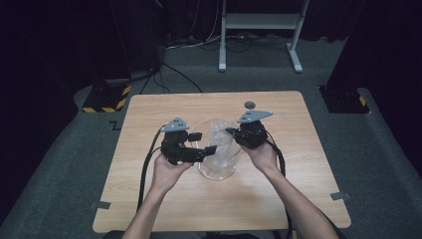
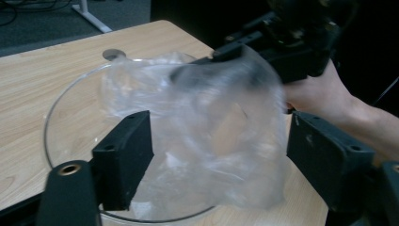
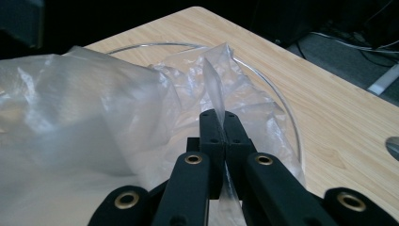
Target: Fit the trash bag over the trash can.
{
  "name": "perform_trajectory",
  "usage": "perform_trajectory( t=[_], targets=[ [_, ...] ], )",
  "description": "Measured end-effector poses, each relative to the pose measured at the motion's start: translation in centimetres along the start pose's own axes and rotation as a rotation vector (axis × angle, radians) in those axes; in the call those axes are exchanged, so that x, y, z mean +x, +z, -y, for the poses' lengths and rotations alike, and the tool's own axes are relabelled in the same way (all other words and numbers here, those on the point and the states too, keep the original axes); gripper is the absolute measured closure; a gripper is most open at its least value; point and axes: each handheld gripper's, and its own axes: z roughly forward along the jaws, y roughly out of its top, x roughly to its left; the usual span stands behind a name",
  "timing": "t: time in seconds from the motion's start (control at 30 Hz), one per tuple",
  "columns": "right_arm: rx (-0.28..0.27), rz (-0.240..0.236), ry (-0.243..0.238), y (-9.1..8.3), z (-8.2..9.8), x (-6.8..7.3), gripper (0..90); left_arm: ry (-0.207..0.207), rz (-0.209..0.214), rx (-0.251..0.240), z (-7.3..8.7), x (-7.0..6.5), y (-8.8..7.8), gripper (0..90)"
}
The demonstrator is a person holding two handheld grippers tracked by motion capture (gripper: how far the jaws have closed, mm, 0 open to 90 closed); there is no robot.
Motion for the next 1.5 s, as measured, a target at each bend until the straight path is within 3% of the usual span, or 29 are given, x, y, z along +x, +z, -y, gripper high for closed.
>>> perform_trajectory(
  t=[0.13,0.2,0.23,0.3,0.43,0.67,0.93,1.17,1.3,1.5],
  targets=[
    [0.003,-0.013,-0.014,0.4,-0.4,0.4,89.8,0.046,-0.028,0.048,0.1,-1.4,1.1,22.4],
    [-0.003,-0.019,-0.023,0.4,-0.4,0.6,89.9,0.084,-0.109,0.073,0.3,-1.9,1.6,38.7],
    [-0.005,-0.022,-0.029,0.3,-0.5,0.6,89.8,0.102,-0.126,0.077,0.4,-2.0,1.7,51.7],
    [-0.010,-0.024,-0.027,0.1,-0.4,0.6,89.8,0.096,-0.125,0.085,0.5,-1.8,1.7,71.0],
    [-0.019,-0.018,-0.003,-0.7,-0.2,-0.2,89.7,0.081,-0.155,0.058,0.8,-1.3,0.6,86.0],
    [-0.015,-0.015,0.039,-1.2,0.1,-1.5,89.7,0.026,-0.221,0.049,2.0,0.0,-1.4,87.3],
    [-0.018,-0.009,0.060,-0.9,0.1,-2.4,89.7,-0.064,-0.240,0.055,3.9,1.8,-2.2,87.3],
    [-0.022,-0.018,0.069,-1.0,0.2,-2.6,89.7,-0.096,-0.241,0.074,4.9,2.7,-1.7,87.3],
    [-0.030,-0.023,0.078,-1.4,0.3,-2.7,89.7,-0.129,-0.240,0.051,5.0,3.6,-1.8,87.3],
    [-0.024,-0.042,0.086,-2.0,0.6,-2.8,89.7,-0.168,-0.214,0.069,5.4,4.9,-1.2,87.2]
  ],
)
